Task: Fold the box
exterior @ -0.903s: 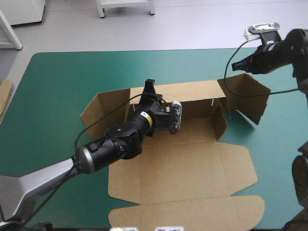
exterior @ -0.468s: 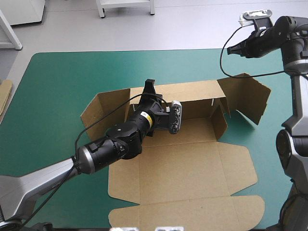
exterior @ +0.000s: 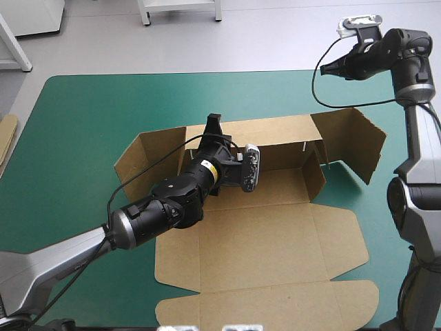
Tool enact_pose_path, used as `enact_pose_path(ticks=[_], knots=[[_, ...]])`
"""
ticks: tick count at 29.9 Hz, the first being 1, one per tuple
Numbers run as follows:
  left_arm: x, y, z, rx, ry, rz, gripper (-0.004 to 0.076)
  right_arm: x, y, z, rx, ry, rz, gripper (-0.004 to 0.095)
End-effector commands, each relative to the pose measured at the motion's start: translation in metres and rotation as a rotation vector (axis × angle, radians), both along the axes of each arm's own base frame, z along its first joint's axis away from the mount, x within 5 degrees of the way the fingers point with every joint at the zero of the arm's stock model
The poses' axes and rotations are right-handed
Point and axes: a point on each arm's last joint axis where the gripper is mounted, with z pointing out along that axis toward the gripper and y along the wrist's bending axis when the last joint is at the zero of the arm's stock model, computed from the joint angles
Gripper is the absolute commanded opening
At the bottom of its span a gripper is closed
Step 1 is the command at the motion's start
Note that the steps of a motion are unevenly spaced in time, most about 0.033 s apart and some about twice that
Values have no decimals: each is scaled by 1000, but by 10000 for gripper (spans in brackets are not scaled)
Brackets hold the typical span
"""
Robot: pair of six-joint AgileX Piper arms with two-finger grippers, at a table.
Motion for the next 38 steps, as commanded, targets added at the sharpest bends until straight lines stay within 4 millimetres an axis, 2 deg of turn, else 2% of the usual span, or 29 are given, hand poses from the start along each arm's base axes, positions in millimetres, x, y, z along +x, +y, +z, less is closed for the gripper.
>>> enact_pose_path(ticks=[1,5,8,16,23,30,38], knots=[[-4,4,22,-38,-50,4,-9,-3,0,16,5,-66,1,-15],[-4,4,22,-38,-50,4,-9,5,1,-5,15,19,14,-15],[-4,4,22,-38,-50,4,-8,4,4,-13,39,70,31,-16],[-4,4,22,-38,-50,4,-9,1,6,-15,64,123,45,-15],[-4,4,22,-37,-50,5,-9,-5,8,-6,78,107,54,-17],[-4,4,22,-37,-50,5,-8,-19,4,-18,22,183,54,-17],[-4,4,22,-37,-50,5,-9,-40,6,-15,36,219,65,-17]])
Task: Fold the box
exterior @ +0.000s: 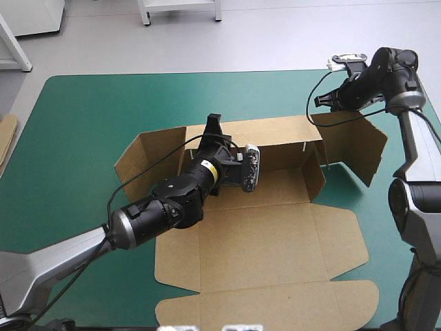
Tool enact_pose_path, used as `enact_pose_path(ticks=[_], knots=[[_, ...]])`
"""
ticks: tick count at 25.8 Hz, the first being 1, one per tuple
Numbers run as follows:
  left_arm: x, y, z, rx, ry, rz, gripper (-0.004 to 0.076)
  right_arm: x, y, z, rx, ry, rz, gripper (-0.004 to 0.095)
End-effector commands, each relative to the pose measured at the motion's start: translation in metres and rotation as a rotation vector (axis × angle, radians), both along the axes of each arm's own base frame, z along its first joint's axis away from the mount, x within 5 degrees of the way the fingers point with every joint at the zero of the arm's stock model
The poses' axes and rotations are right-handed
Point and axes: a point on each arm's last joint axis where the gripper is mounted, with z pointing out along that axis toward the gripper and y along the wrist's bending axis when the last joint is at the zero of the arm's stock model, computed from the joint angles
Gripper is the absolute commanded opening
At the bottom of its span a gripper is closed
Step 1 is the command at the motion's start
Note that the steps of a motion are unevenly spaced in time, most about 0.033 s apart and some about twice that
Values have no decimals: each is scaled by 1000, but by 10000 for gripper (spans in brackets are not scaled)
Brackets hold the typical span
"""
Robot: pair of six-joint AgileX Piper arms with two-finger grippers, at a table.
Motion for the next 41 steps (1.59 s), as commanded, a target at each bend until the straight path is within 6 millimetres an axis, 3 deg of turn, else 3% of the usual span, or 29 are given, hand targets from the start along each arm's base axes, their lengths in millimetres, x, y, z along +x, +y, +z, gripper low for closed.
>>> enact_pose_path(ticks=[1,6,14,20,26,29,36,41], knots=[[-4,4,22,-38,-50,4,-9,-29,1,41,18,-77,20,-17],[-4,4,22,-38,-50,4,-9,-49,5,37,38,-35,57,-17],[-4,4,22,-37,-52,2,-9,-81,9,46,74,-32,92,-19],[-4,4,22,-36,-52,4,-9,-102,12,37,102,4,117,-19],[-4,4,22,-38,-52,0,-9,-143,13,36,93,-141,126,-17],[-4,4,22,-39,-52,-3,-8,-165,19,25,134,-220,194,-17],[-4,4,22,-40,-51,-3,-9,-175,22,18,105,-271,291,16],[-4,4,22,-39,-51,-1,-9,-179,23,15,97,-231,343,175]])
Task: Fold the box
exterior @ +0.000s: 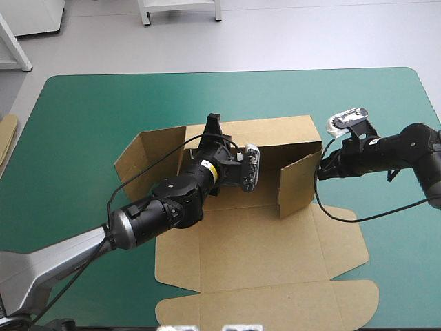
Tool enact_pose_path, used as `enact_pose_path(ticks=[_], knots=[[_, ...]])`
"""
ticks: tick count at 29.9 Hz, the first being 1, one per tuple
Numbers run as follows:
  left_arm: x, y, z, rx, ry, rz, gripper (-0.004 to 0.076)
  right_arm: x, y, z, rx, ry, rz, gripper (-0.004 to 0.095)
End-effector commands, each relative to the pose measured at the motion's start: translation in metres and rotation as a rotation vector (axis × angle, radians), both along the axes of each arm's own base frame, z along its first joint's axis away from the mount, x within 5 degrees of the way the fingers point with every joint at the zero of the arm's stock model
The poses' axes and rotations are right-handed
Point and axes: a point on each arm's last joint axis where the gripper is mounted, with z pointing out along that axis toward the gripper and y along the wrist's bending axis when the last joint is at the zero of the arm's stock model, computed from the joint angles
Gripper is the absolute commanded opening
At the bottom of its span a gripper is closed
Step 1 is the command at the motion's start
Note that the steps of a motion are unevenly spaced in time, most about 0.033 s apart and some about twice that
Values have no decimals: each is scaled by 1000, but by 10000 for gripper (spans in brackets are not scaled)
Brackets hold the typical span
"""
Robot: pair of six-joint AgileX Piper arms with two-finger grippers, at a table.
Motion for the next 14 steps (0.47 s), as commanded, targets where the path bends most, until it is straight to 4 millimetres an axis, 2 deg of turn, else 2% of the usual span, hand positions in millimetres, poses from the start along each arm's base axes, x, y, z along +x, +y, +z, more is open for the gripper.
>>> enact_pose_path(ticks=[1,4,7,14], knots=[[-4,3,22,-43,-51,-3,-8,-9,2,18,15,-52,43,222],[-4,3,22,-43,-51,-3,-9,-11,3,17,6,-44,71,370],[-4,3,22,-43,-51,-3,-9,-10,3,16,-8,-59,95,450],[-4,3,22,-44,-51,-7,-9,1,5,5,7,-39,118,489]])
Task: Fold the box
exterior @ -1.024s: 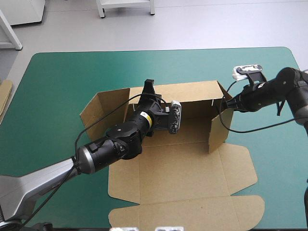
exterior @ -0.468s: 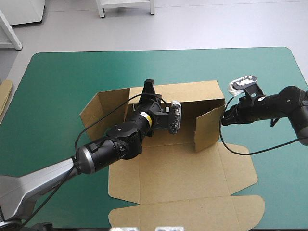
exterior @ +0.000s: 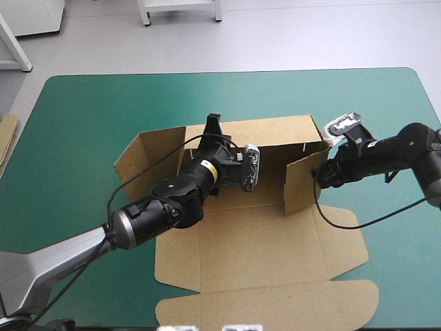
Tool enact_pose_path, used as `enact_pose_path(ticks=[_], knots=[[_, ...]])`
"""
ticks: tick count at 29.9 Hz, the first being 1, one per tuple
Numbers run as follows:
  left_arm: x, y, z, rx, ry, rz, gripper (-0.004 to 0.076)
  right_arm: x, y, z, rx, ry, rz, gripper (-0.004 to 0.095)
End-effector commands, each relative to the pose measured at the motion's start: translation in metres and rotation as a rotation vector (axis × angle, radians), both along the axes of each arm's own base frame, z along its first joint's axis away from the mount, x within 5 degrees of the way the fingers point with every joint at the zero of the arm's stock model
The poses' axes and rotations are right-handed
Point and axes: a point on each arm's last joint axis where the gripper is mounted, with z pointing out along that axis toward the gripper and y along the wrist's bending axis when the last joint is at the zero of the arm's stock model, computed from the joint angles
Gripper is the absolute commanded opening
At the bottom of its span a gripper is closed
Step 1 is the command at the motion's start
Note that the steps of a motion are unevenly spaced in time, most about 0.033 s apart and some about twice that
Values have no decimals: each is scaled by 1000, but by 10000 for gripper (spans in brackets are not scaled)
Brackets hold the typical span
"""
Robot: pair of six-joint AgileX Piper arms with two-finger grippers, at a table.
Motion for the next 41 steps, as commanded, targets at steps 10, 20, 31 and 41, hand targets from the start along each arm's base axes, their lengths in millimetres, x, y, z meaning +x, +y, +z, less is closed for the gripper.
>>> enact_pose_path(ticks=[10,20,31,41], knots=[[-4,3,22,-43,-51,-3,-9,7,7,9,97,-38,16,581],[-4,3,22,-42,-54,-8,-9,13,7,29,112,-116,3,577],[-4,2,23,-43,-61,-15,-9,16,18,39,104,-153,29,577],[-4,2,24,-37,-72,-23,-8,25,36,28,59,-143,-17,577]])
